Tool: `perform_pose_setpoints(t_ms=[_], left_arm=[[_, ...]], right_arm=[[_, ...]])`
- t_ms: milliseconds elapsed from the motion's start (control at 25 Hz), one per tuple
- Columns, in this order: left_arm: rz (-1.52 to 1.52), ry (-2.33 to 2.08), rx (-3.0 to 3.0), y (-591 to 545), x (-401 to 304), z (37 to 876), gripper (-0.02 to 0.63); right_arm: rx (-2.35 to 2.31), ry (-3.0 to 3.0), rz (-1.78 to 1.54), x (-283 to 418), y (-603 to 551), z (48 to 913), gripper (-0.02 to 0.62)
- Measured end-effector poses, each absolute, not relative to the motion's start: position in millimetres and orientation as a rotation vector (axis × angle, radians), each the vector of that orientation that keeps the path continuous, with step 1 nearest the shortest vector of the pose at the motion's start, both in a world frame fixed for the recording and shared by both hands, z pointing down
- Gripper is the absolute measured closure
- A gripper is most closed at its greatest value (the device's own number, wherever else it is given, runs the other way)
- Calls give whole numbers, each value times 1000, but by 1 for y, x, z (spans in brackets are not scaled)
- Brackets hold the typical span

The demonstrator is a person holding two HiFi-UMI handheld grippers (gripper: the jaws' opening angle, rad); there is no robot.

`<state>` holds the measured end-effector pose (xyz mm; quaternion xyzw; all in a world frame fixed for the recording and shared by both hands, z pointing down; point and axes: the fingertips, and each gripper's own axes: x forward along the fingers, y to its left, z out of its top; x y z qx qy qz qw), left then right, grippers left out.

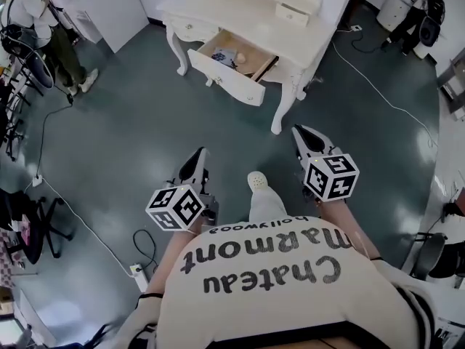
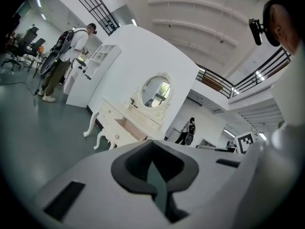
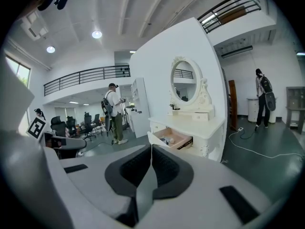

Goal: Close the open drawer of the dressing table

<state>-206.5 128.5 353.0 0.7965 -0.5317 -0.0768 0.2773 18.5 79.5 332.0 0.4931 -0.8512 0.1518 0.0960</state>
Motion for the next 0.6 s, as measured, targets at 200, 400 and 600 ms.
perform_pose_setpoints(t_ms=[200, 400, 600], left_arm=[[-257, -1465, 2081, 85, -213, 353, 598], [-246, -1498, 2070, 31, -209, 344, 598], [-278, -1523, 2014, -22, -207, 339, 598]], right_arm=[[1428, -2552, 497, 12, 27, 336, 563], [1373, -2601, 512, 4, -36, 327, 563], [1332, -2637, 546, 5, -95, 321, 563]])
